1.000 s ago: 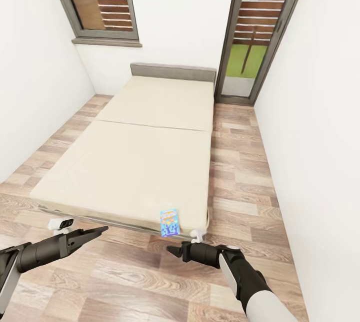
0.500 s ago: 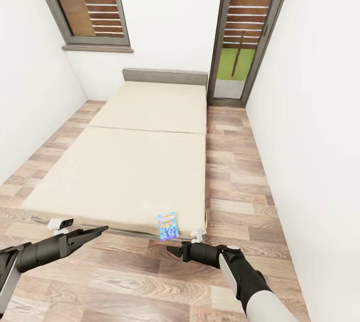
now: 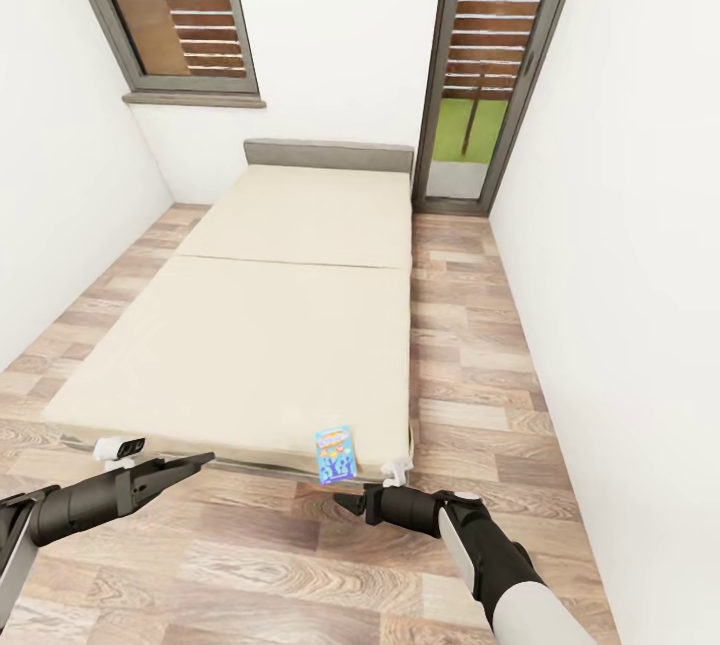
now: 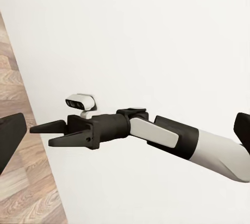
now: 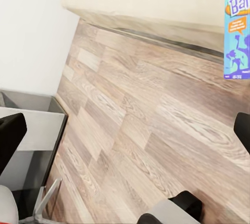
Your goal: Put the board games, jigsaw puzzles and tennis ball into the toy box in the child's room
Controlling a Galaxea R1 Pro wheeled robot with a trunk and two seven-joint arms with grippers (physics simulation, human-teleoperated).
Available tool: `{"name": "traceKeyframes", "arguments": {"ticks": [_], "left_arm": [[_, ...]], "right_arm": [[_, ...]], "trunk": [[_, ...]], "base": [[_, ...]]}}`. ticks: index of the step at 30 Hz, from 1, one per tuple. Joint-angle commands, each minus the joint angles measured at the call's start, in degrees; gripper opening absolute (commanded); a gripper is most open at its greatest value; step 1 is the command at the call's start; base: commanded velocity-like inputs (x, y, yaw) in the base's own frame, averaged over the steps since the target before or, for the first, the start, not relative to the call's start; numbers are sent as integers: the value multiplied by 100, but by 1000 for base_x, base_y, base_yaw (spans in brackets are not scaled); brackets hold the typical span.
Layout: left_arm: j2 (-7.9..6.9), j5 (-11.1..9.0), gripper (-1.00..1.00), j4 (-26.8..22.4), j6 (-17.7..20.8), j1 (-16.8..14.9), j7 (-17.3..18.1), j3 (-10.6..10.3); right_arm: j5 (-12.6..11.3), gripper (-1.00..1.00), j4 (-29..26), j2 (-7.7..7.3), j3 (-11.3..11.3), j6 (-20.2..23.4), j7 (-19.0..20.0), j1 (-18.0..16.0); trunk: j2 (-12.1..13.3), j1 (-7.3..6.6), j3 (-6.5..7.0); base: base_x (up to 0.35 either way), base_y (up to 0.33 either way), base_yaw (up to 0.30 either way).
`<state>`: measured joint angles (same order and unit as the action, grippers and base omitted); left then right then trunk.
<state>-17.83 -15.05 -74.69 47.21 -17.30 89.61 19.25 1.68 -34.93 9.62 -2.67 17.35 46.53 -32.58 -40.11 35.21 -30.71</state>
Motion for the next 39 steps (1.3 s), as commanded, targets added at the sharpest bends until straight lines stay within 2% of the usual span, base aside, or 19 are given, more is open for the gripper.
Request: {"name": "traceKeyframes", "arguments": {"ticks": [1,10,39], "left_arm": [[-3,2,100,-1,60,-2,22,0],[-10,2,100,-1,65,-2,22,0],[-10,2,100,-1,62,-2,22,0]], "right_arm": [[17,100,-6,6,-27,42,33,-3],[-31,100,-5,-61,-24,41,40,1],[-63,100,-5,-74,-23,41,40,2]], "trunk": [[-5,1,2],[-5,1,79],[-5,1,335]], "base": [[0,0,-84],[0,0,-102],[0,35,-113]]}}
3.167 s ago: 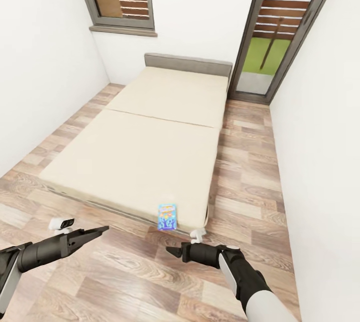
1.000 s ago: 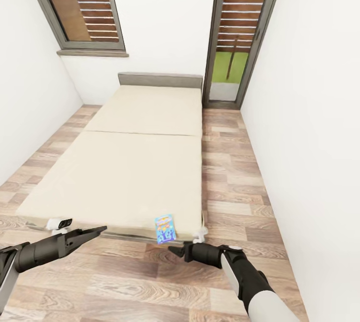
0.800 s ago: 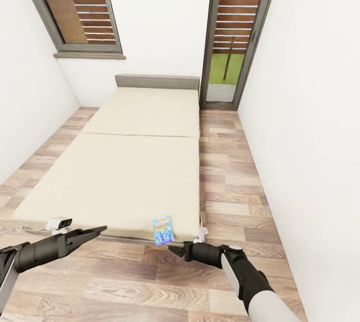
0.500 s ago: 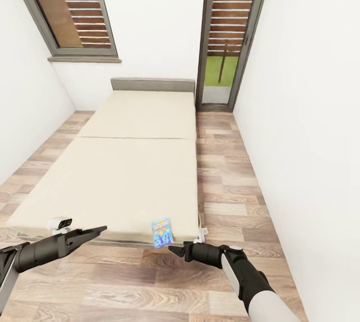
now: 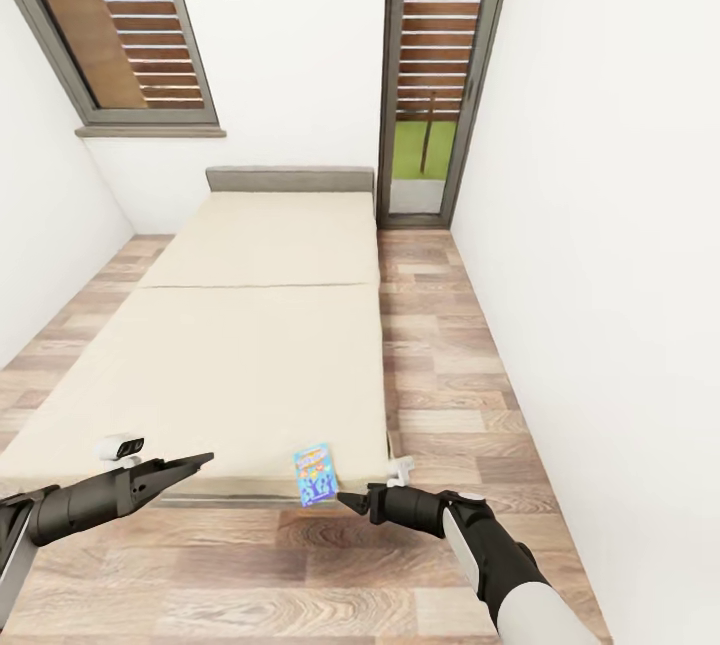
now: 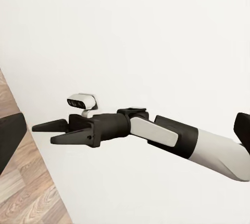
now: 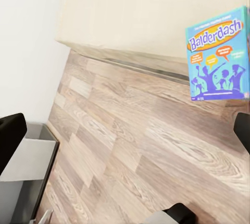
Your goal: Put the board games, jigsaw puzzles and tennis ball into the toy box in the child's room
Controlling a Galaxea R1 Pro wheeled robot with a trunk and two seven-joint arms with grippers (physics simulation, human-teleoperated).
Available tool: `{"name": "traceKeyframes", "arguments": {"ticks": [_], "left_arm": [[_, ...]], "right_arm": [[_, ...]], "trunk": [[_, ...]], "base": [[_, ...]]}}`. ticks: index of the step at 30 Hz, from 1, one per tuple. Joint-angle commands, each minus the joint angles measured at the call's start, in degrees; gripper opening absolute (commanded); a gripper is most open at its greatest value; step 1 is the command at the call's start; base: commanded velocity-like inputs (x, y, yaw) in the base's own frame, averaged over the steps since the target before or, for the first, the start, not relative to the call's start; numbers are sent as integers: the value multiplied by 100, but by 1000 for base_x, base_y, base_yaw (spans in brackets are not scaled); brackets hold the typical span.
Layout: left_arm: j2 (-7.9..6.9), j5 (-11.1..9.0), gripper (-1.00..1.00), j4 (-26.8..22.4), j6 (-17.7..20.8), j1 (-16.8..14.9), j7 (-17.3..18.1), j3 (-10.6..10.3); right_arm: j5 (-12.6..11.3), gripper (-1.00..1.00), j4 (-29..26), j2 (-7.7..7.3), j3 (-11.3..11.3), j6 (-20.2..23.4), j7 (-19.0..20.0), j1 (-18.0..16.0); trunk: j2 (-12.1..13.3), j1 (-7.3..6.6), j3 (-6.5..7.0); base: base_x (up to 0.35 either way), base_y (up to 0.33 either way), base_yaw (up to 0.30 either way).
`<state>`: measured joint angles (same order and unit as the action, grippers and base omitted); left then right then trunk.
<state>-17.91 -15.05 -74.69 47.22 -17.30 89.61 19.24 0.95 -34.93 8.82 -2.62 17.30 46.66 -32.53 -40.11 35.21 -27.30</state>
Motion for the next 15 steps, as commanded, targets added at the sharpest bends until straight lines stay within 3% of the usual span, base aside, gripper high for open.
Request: {"name": "traceKeyframes", "arguments": {"ticks": [1,9,15], "left_arm": [[-2,2,100,-2,61,-2,21,1],[-2,2,100,-2,59,-2,21,1],[-2,13,100,-2,56,-2,14,1]], "right_arm": [[10,100,-5,6,-30,46,28,-2],[17,100,-5,3,-35,46,14,-3],[16,100,-6,-86,-32,46,18,-2]], "trunk": [[-5,2,3],[-5,2,74],[-5,2,127]], "base": [[0,1,-120],[0,0,-120],[0,0,-120]]}}
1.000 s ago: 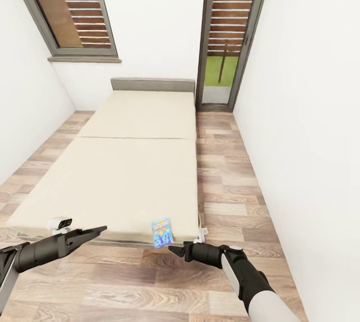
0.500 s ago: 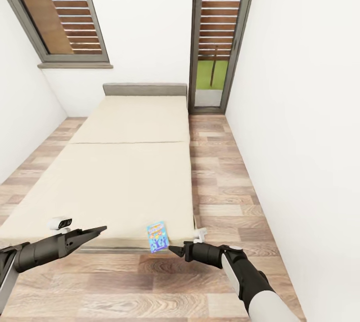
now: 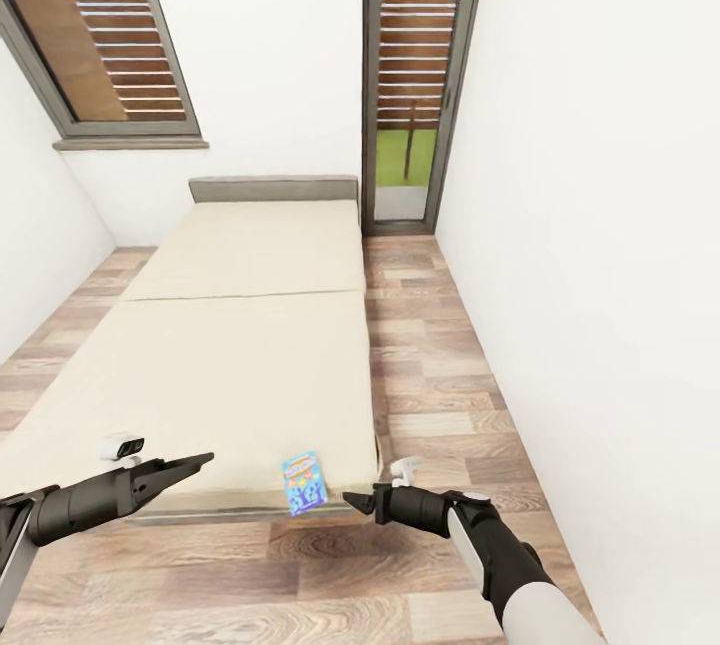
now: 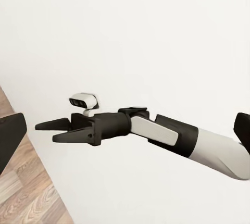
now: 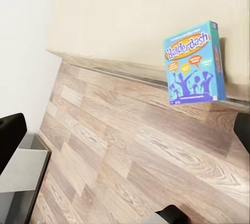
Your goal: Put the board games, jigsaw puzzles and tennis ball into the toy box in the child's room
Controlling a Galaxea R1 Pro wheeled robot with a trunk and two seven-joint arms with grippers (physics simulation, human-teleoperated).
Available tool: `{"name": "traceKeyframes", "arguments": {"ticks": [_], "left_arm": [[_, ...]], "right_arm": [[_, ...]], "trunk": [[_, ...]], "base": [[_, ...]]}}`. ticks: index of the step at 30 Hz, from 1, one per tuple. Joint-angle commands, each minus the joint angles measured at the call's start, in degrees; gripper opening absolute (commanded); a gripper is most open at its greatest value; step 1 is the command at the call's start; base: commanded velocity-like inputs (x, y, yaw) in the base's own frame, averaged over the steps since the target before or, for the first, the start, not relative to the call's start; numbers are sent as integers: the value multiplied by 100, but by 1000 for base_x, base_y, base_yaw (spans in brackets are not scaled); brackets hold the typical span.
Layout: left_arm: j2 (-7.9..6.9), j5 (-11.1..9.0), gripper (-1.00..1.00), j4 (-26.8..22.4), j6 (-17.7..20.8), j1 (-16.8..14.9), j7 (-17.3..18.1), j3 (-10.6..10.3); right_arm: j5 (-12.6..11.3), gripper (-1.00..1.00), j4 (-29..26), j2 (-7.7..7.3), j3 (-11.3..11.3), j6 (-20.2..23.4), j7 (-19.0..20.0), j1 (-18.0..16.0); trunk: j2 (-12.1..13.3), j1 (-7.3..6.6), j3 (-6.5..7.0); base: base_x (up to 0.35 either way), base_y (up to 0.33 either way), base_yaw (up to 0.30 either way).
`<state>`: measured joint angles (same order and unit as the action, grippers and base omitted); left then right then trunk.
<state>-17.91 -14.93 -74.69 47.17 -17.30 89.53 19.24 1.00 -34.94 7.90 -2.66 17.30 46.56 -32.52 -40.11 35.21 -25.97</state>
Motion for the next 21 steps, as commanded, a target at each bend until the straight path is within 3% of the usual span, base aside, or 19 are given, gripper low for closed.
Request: {"name": "traceKeyframes", "arguments": {"ticks": [1,7,10,13,18,21], "left_arm": [[-2,6,100,-2,59,-2,21,0],[-2,19,100,-2,56,-2,20,0],[-3,23,100,-2,55,-1,15,9],[-7,25,100,-2,57,-2,12,16],[-9,25,100,-2,63,-2,4,23],[-7,27,100,-2,64,-2,0,100]], "right_arm": [[12,100,-8,-17,-30,46,35,-3],[-103,100,-54,-317,-32,75,30,-6],[-429,100,-88,-452,-33,117,37,-10],[-587,100,-401,-500,-27,178,44,-16],[-638,100,-1289,-519,-17,346,94,-18],[-642,100,-1554,-523,-14,376,150,-18]], "trunk": [[-6,1,3],[-6,1,56],[-6,1,82],[-6,1,109],[-6,1,153],[-6,1,180]], "base": [[0,0,-120],[0,0,-120],[0,0,-120],[0,0,-119],[0,0,-99],[0,0,-78]]}}
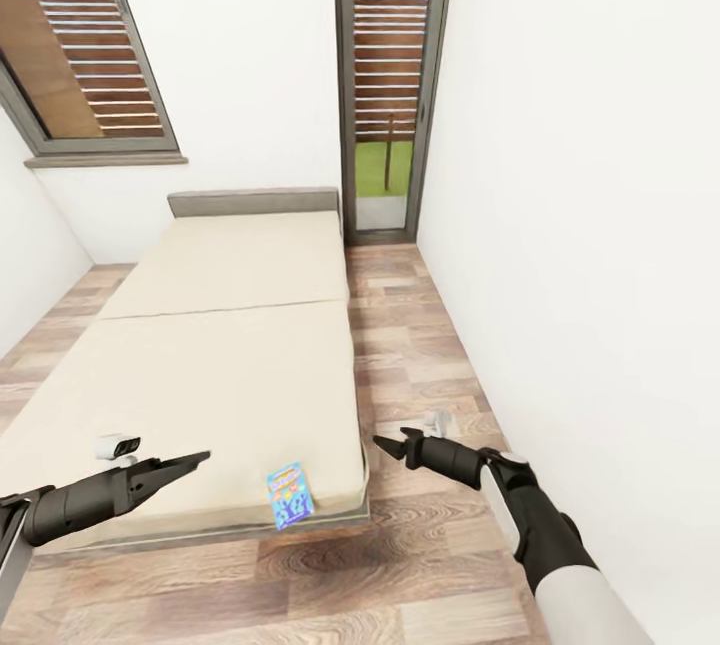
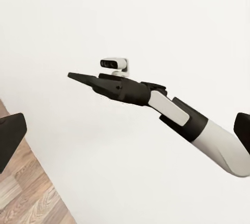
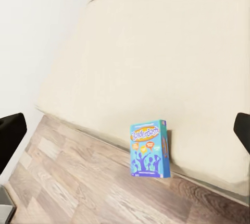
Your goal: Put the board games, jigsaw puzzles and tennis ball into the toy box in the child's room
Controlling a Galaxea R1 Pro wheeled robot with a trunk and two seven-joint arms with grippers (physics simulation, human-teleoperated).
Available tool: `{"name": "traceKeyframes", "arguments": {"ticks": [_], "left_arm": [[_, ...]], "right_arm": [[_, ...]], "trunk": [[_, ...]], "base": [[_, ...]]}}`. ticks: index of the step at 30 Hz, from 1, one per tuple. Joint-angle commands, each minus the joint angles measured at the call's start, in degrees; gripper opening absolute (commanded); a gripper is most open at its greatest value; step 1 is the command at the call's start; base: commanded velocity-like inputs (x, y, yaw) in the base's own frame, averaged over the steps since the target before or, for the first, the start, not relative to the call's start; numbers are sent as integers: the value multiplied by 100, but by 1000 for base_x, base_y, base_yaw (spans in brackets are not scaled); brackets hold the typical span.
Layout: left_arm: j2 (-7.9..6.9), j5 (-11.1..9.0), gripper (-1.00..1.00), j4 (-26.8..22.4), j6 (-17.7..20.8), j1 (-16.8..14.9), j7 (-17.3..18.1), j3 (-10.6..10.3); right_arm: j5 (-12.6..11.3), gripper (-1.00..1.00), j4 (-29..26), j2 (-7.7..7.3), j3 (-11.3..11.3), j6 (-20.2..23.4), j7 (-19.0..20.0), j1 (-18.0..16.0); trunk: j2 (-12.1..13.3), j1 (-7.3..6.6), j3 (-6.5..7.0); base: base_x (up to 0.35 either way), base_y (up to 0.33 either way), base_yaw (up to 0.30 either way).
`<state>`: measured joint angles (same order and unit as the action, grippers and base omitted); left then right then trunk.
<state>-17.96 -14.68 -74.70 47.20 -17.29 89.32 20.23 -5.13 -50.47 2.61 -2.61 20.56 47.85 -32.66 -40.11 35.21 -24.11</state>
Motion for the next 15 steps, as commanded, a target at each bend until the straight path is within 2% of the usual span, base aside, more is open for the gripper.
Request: {"name": "traceKeyframes", "arguments": {"ticks": [1,5,8,12,15], "left_arm": [[-1,3,100,-1,61,-2,19,36],[-3,8,100,-5,80,-2,6,262],[-46,9,100,-63,114,-3,16,304],[-193,5,100,-23,122,-2,-4,320],[-221,9,100,-10,128,-2,-15,313]], "right_arm": [[-23,100,-48,7,-17,56,32,-4],[18,100,-480,6,10,192,75,1],[30,100,-656,12,19,342,81,4],[45,100,-732,12,23,392,84,5],[47,100,-740,8,14,392,91,11]], "trunk": [[-5,1,2],[-5,1,38],[-5,1,65],[-5,1,101],[-5,1,128]], "base": [[0,0,-75],[0,0,-72],[0,0,-71],[0,0,-71],[0,0,-69]]}}
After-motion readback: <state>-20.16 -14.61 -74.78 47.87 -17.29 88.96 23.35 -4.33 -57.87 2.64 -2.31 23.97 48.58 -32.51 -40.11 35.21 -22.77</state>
